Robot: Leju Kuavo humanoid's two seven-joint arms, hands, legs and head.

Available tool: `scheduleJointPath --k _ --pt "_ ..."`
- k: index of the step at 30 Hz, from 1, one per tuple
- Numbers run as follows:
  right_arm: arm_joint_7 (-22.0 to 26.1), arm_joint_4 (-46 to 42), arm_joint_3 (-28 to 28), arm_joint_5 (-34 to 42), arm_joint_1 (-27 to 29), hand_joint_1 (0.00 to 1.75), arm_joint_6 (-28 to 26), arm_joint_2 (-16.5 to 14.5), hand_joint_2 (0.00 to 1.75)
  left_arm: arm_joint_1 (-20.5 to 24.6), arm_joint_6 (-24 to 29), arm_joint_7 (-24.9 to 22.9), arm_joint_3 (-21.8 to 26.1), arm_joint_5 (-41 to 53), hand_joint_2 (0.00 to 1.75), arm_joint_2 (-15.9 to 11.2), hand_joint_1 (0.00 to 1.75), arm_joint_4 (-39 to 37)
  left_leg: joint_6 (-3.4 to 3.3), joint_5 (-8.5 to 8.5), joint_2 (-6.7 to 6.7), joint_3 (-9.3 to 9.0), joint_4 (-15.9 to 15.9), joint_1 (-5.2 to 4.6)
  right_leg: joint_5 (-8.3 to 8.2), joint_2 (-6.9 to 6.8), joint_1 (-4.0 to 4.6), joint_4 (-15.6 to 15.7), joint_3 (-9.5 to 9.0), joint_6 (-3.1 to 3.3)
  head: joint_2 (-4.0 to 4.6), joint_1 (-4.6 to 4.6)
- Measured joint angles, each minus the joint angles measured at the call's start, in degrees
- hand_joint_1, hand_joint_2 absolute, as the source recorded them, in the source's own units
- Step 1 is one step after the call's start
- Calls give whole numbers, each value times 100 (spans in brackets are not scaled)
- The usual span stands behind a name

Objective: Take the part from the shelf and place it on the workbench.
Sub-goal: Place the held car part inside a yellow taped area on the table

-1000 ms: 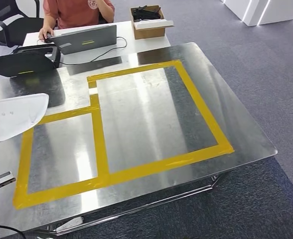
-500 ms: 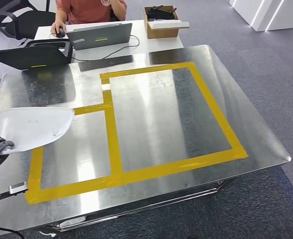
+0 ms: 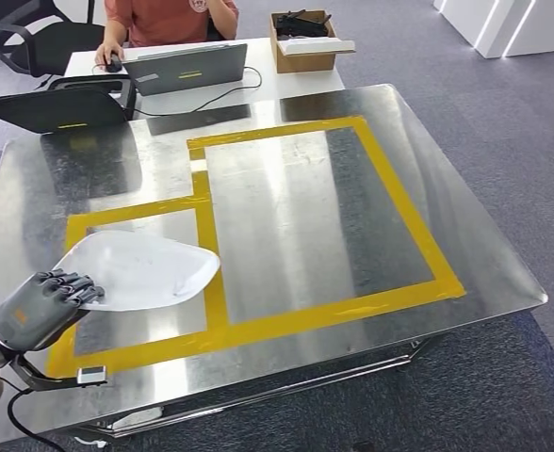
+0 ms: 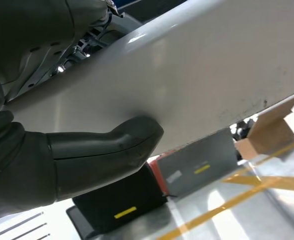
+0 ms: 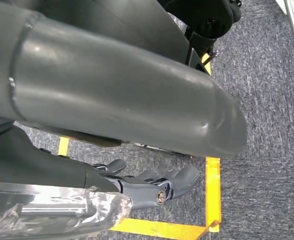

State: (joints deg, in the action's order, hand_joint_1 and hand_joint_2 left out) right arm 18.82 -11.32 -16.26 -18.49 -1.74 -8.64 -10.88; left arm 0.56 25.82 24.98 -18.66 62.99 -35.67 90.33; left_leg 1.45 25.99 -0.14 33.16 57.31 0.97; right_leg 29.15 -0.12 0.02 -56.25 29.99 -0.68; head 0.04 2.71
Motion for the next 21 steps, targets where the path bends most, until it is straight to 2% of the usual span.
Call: scheduleJointPath --k 10,21 --pt "-5 0 -1 -41 -10 0 72 -16 0 316 -329 -401 -801 307 175 225 175 -653 8 -6 0 0 0 1 4 -1 1 -18 13 5 0 1" --pt "-74 -13 15 -108 -19 0 155 -33 0 1139 -554 -849 -1357 655 175 991 175 -1890 8 -12 0 4 0 1 -1 1 1 -20 9 1 0 0"
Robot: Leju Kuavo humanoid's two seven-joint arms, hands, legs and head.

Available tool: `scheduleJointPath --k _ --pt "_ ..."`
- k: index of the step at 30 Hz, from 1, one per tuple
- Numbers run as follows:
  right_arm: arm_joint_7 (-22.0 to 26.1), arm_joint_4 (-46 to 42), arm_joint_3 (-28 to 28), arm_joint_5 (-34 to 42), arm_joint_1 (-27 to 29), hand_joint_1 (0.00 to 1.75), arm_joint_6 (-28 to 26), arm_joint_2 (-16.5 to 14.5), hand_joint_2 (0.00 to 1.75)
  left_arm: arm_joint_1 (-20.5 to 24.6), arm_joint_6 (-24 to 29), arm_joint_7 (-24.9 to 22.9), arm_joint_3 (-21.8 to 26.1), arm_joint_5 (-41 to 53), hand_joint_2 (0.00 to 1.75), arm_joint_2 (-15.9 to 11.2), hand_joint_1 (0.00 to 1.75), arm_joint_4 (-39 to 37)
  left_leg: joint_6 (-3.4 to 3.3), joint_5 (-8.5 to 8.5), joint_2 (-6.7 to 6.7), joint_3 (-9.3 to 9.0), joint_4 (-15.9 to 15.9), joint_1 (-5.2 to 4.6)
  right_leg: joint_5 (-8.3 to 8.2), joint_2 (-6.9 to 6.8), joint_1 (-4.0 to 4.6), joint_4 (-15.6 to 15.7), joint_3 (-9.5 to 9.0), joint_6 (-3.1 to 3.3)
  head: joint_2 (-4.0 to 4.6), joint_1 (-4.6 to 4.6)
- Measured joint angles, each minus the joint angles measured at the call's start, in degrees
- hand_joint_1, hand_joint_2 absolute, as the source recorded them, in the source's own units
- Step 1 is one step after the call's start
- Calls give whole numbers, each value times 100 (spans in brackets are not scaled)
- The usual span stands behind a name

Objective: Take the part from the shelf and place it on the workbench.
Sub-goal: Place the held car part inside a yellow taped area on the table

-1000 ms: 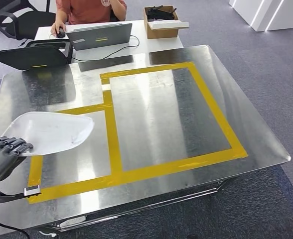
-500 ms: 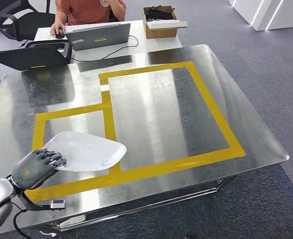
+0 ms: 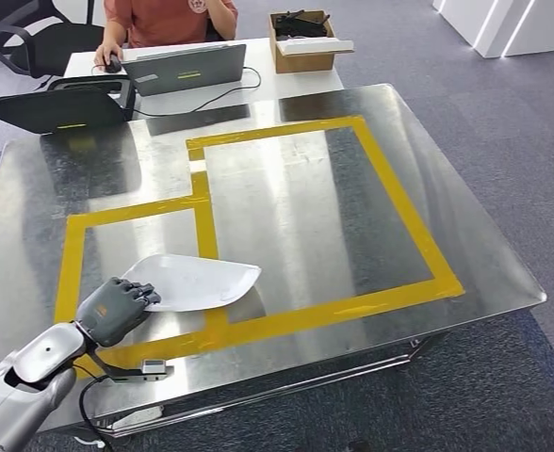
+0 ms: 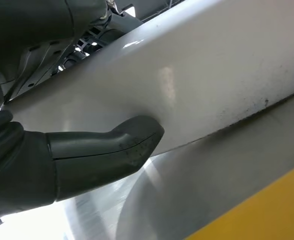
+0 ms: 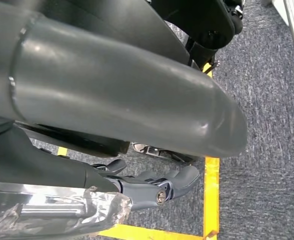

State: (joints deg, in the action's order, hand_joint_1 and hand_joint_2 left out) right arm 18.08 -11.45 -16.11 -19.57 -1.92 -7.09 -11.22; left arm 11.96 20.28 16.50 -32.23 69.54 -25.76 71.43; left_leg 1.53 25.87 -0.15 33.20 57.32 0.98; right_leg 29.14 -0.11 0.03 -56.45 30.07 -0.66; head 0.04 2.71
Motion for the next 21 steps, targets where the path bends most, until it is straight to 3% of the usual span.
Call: scheduleJointPath --k 11,21 --pt "-9 -7 50 -37 1 0 43 -6 0 819 -215 -395 -312 125 175 546 175 -777 2 -7 -1 2 1 1 -2 -3 1 -8 9 -1 0 1" --pt "6 -7 50 -9 16 0 42 -6 0 1134 -249 -491 -331 108 175 626 175 -1144 3 -10 -1 3 0 1 -1 -2 1 -13 15 -1 0 2"
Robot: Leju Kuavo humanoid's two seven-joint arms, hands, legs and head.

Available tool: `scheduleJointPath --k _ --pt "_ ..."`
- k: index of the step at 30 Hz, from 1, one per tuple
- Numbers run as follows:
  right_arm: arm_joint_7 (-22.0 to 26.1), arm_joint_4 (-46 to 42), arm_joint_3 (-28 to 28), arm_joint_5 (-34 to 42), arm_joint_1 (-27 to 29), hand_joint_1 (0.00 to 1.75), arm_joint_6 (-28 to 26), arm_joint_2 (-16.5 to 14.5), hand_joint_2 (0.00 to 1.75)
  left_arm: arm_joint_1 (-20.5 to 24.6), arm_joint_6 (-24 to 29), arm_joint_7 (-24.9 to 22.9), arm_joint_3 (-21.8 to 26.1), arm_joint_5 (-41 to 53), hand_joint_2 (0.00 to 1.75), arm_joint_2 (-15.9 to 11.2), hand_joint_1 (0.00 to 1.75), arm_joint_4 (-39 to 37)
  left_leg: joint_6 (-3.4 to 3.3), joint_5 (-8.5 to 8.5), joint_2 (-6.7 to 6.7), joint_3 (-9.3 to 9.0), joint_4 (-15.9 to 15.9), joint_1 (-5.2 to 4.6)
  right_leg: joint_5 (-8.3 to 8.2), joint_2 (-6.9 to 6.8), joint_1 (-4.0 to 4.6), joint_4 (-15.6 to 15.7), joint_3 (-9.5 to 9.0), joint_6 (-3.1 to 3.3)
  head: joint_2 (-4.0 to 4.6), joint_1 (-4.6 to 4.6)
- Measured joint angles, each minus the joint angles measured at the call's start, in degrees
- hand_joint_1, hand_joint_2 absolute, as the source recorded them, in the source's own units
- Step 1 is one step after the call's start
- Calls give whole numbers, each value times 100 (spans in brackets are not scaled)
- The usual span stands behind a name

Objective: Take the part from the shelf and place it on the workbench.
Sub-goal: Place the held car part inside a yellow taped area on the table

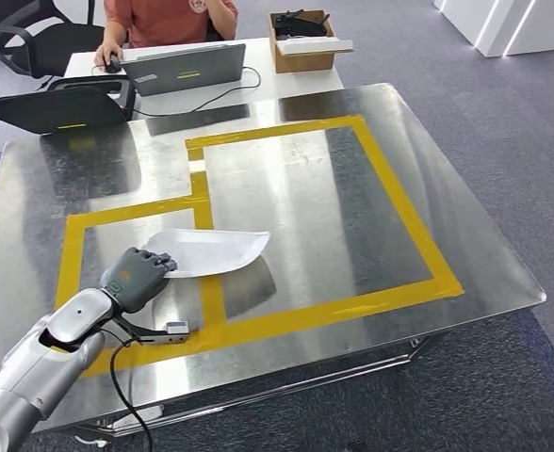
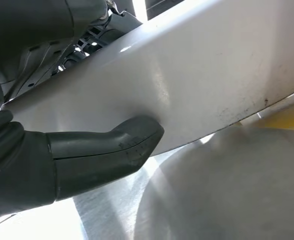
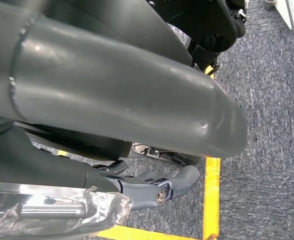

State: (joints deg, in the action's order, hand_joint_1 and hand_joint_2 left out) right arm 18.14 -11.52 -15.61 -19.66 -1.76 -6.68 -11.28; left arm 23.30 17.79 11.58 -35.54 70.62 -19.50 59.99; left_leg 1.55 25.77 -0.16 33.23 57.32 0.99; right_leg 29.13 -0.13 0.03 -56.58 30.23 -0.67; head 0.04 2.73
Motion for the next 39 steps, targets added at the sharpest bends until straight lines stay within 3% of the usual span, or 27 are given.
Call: scheduleJointPath --k 9,21,30,39 --pt "13 0 -3 35 15 0 -9 0 0 67 11 -246 42 75 175 -37 175 -145 1 -1 0 3 0 1 0 2 1 -2 1 0 0 -2" --pt "194 0 -8 116 95 0 -40 2 0 -60 -172 -495 1064 173 175 -1009 175 -290 3 -1 2 8 -1 1 9 3 2 -23 20 12 0 1" --pt "237 -7 -8 108 110 0 37 52 0 -221 -321 -617 1411 408 175 -1356 175 -342 5 -3 2 10 -1 1 9 4 2 -28 20 14 0 -1" --pt "314 -7 -8 144 144 0 92 104 0 -662 -108 -59 1717 -128 175 -1658 175 -38 10 -5 3 11 -1 1 9 6 2 -30 26 14 0 -1"
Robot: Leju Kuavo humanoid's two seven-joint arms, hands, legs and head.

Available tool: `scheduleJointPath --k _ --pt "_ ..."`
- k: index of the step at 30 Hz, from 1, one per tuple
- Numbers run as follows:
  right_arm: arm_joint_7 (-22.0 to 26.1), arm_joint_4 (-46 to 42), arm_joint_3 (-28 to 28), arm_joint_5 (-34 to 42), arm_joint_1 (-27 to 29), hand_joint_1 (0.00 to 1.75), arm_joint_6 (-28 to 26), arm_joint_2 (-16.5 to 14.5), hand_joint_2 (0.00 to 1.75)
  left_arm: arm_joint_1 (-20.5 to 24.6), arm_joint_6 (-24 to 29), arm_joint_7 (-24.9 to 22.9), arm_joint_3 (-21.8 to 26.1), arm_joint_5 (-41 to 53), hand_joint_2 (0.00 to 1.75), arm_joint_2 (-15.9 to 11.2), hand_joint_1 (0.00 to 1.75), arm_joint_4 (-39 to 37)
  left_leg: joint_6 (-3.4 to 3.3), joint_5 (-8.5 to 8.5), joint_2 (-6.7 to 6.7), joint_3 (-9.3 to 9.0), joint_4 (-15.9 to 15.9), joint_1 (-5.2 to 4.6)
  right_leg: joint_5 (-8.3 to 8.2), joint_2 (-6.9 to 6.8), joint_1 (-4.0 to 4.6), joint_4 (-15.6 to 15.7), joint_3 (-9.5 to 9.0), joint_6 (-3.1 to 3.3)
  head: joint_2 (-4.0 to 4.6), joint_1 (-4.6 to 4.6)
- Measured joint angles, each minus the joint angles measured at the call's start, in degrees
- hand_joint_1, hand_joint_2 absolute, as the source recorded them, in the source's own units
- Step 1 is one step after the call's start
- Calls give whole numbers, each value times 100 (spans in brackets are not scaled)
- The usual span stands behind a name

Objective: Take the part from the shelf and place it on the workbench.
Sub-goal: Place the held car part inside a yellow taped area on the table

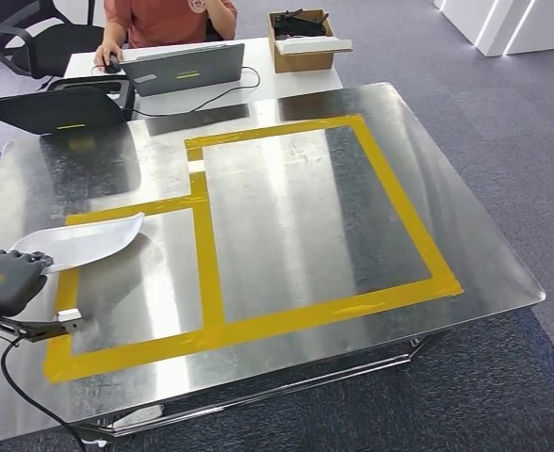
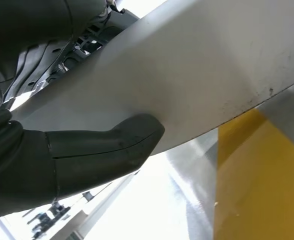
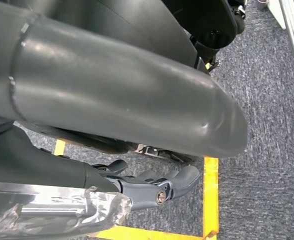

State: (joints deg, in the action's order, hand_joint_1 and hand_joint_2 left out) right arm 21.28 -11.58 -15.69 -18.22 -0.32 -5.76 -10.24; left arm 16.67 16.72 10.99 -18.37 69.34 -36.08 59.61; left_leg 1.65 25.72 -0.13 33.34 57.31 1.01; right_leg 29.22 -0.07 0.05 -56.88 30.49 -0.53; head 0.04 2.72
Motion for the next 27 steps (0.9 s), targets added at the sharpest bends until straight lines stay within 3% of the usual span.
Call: scheduleJointPath --k 5,13,20,27 --pt "33 0 -1 3 8 0 -1 7 0 -379 73 265 80 -281 175 -114 175 541 0 0 0 2 0 0 0 -2 0 0 1 0 0 -1" --pt "46 0 -1 4 13 0 -1 14 0 -594 73 356 155 -374 175 -180 175 893 1 -1 -1 2 0 0 0 -3 0 0 1 0 0 -1" --pt "93 -2 -1 57 23 0 -109 13 0 -1132 60 1257 160 -1179 175 -204 175 1585 2 1 0 2 0 -1 0 0 -1 0 2 0 0 0" --pt "85 -16 -1 73 27 0 -158 -13 0 -1433 16 1463 141 -1401 175 -124 175 2067 3 2 -2 6 0 -1 5 -5 -1 0 26 5 0 -1"
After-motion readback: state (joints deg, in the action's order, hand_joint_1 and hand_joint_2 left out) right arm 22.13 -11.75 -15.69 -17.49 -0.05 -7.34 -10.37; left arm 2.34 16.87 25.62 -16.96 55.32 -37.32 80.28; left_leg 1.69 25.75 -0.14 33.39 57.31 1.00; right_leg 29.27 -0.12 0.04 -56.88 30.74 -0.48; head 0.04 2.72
